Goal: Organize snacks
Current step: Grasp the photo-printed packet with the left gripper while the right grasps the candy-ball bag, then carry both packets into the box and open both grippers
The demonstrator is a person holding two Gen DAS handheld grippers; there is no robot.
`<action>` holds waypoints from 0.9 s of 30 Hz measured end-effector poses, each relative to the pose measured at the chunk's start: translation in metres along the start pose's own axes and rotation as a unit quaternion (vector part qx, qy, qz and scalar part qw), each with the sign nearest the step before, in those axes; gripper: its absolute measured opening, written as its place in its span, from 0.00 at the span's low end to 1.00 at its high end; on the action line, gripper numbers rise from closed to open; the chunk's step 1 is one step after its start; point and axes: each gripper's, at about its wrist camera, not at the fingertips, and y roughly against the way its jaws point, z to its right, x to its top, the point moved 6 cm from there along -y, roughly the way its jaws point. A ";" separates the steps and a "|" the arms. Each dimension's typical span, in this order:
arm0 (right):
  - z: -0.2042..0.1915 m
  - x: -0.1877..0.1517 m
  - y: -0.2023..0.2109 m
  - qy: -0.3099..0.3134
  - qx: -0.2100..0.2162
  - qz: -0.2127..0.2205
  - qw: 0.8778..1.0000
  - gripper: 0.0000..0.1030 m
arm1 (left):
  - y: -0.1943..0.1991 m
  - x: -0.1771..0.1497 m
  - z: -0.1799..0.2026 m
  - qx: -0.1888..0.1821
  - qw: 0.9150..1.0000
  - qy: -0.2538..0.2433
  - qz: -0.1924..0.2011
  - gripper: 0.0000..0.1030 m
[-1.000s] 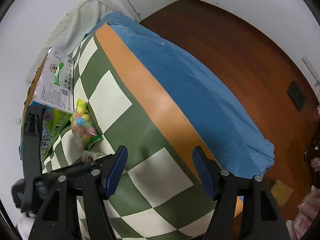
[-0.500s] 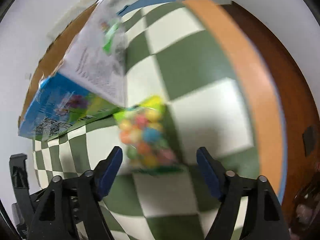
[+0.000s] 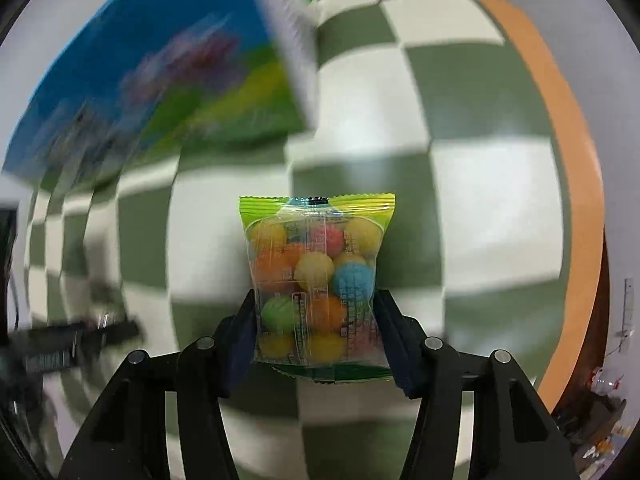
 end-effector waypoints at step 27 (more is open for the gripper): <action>0.017 0.026 -0.010 -0.051 0.023 0.026 0.998 0.55 | 0.022 -0.015 0.014 0.022 0.998 -0.029 0.042 0.64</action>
